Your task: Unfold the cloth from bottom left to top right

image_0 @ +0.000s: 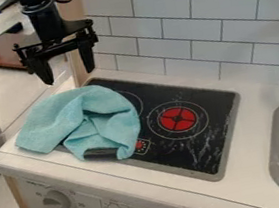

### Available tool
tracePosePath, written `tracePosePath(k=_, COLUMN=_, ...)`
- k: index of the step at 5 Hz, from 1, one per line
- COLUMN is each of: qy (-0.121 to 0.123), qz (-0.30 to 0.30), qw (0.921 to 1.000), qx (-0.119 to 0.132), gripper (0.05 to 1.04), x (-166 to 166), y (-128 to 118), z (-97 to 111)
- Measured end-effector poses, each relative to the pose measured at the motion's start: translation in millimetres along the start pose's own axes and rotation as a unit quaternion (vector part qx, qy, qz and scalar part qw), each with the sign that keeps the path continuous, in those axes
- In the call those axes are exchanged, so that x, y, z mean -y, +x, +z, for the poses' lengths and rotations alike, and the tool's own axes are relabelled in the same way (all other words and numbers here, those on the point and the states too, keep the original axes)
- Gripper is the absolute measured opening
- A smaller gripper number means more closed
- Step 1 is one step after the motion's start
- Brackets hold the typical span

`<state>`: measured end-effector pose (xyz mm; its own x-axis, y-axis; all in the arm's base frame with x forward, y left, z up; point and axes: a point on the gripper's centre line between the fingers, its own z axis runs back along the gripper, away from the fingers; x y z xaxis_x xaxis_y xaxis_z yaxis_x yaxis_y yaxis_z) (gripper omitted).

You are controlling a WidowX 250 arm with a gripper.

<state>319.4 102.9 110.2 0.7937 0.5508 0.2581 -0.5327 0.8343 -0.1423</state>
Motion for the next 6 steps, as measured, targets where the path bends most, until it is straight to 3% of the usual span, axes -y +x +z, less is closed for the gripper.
tracePosePath(k=1, qy=0.003, qz=0.003, qw=0.9999, qx=-0.017, gripper=0.999, x=-1.2, y=-5.4, z=-7.3)
tracePosePath(k=3, qy=0.034, qz=0.037, qw=0.9981, qx=-0.035, gripper=0.999, x=-20.5, y=-5.6, z=-3.9)
tracePosePath(k=4, qy=0.037, qz=0.069, qw=0.9966, qx=-0.024, gripper=0.999, x=-41.1, y=-3.5, z=4.5)
tracePosePath(k=6, qy=0.067, qz=0.101, qw=0.9926, qx=-0.006, gripper=0.999, x=-79.9, y=-17.4, z=-13.1)
